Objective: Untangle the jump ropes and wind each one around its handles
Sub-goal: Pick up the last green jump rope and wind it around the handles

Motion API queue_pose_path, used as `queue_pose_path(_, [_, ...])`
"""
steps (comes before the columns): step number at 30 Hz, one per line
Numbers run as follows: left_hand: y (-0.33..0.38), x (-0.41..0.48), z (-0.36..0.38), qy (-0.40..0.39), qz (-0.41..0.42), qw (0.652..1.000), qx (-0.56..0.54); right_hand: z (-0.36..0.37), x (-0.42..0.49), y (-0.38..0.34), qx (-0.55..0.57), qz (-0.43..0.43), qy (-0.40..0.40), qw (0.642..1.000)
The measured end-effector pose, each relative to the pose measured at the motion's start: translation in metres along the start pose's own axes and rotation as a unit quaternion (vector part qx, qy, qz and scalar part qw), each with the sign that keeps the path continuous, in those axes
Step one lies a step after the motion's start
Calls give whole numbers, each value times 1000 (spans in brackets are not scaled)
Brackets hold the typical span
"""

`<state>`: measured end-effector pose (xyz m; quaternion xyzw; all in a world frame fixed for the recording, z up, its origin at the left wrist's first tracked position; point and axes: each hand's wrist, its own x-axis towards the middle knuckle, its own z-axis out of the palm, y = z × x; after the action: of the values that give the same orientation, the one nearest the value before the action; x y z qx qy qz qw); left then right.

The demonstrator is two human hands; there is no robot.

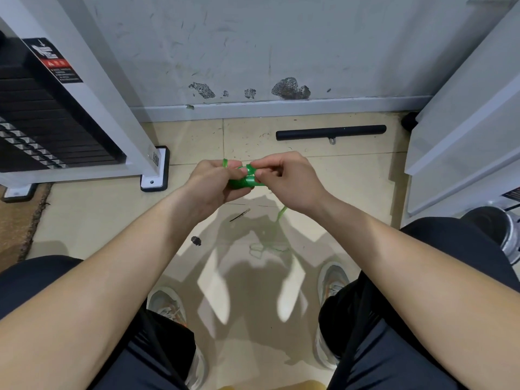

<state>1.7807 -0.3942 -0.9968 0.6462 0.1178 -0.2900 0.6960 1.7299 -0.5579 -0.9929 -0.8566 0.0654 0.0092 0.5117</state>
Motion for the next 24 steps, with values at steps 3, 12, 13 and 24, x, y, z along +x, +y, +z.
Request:
queue_pose_path(3, [3, -4, 0, -12, -28, 998, -52, -1, 0, 1, -14, -22, 14, 1000])
queue_pose_path(12, [-2, -3, 3, 39, -9, 997, -65, 0, -8, -6, -89, -97, -21, 991])
queue_pose_path(13, [-1, -3, 2, 43, -9, 996, -76, 1, -8, -5, -98, -104, -13, 990])
queue_pose_path(24, [20, -4, -3, 33, -11, 985, -171, -5, 0, 0, -36, 26, -52, 998])
